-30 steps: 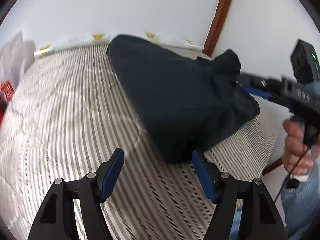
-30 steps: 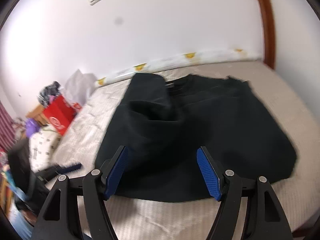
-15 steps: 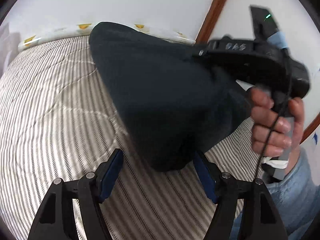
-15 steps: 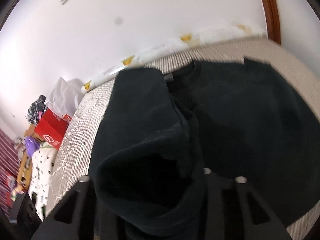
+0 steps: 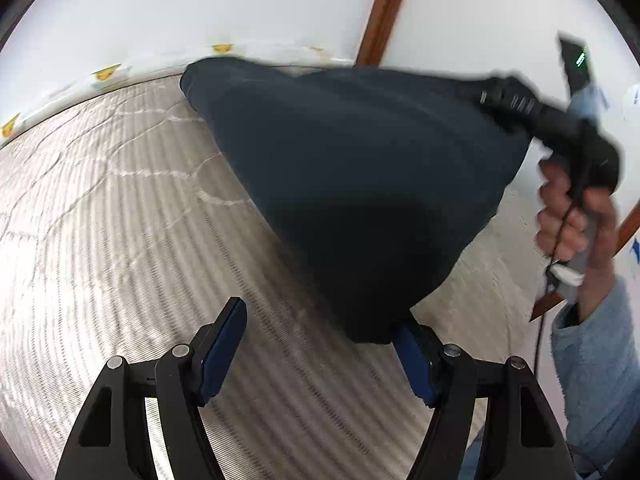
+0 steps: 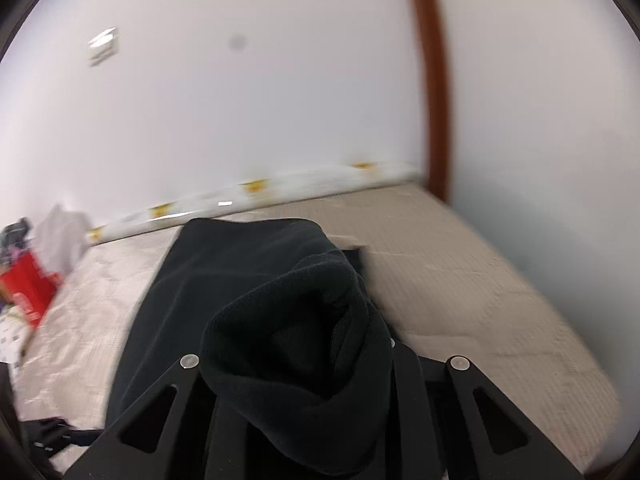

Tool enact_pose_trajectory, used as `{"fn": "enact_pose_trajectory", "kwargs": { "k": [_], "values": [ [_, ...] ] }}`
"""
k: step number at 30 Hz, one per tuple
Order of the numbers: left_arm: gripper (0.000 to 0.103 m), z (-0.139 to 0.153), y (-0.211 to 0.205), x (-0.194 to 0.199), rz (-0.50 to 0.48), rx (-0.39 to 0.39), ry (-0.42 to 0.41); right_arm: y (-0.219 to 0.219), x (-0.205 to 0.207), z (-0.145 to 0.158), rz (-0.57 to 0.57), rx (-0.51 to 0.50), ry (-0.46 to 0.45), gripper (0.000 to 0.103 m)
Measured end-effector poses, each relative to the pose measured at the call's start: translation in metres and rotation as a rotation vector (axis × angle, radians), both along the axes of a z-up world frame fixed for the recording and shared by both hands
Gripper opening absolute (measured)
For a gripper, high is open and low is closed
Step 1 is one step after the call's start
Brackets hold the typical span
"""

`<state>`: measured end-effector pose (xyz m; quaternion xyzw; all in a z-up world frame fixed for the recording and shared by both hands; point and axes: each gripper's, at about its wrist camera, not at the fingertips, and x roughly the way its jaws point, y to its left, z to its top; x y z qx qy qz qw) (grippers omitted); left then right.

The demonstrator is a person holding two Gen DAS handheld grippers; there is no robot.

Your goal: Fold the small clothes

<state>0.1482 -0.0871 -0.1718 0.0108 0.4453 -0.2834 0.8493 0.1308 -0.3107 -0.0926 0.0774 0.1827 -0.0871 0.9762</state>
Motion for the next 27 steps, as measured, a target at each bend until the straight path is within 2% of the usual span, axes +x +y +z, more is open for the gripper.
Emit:
{"fn": "enact_pose_trajectory", "kwargs": {
  "k": [3, 5, 6, 8, 9, 10, 13, 16, 18, 19, 20, 21, 22, 25, 27],
  "values": [
    [0.070, 0.003, -0.012, 0.001, -0.002, -0.010, -0.021, -0.033, 0.004, -0.026, -0.030, 0.043, 0.070, 0.016],
    [0.070, 0.003, -0.020, -0.001, -0.008, 0.007, -0.030, -0.041, 0.007, -0.040, -0.019, 0.065, 0.114, 0.019],
    [0.066, 0.003, -0.024, -0.001, -0.003, 0.018, -0.042, -0.042, 0.007, -0.045, -0.014, 0.062, 0.128, 0.021],
    [0.058, 0.008, -0.032, -0.003, 0.011, 0.022, -0.078, -0.041, 0.001, -0.048, -0.041, 0.040, 0.127, 0.036],
    [0.054, 0.012, -0.032, 0.003, 0.014, 0.022, -0.087, -0.042, -0.003, -0.049, -0.062, 0.038, 0.125, 0.048],
    [0.053, 0.014, -0.034, 0.003, 0.019, 0.023, -0.096, -0.045, -0.008, -0.049, -0.089, 0.042, 0.118, 0.055],
    [0.046, 0.016, -0.038, 0.011, 0.048, 0.036, -0.100, -0.053, -0.015, -0.051, -0.098, 0.075, 0.136, 0.066],
    [0.040, 0.017, -0.039, 0.012, 0.062, 0.026, -0.105, -0.063, -0.014, -0.059, -0.091, 0.125, 0.181, 0.069],
    [0.031, 0.017, -0.033, 0.007, 0.077, 0.019, -0.117, -0.065, -0.007, -0.067, -0.081, 0.140, 0.219, 0.069],
    [0.028, 0.018, -0.028, 0.004, 0.081, 0.011, -0.125, -0.065, -0.003, -0.070, -0.072, 0.143, 0.228, 0.067],
    [0.024, 0.020, -0.027, 0.003, 0.082, 0.005, -0.138, -0.065, -0.002, -0.071, -0.064, 0.146, 0.225, 0.059],
    [0.022, 0.022, -0.025, 0.001, 0.089, 0.011, -0.154, -0.063, 0.001, -0.072, -0.020, 0.153, 0.212, 0.031],
    [0.021, 0.024, -0.025, 0.000, 0.098, 0.020, -0.174, -0.058, 0.001, -0.071, 0.026, 0.160, 0.201, 0.020],
    [0.020, 0.031, -0.011, 0.004, 0.149, 0.005, -0.188, -0.034, 0.007, -0.065, -0.001, 0.039, 0.191, 0.016],
    [0.019, 0.033, 0.000, 0.013, 0.184, -0.010, -0.180, -0.024, 0.014, -0.062, 0.012, 0.024, 0.189, 0.015]
  ]
}}
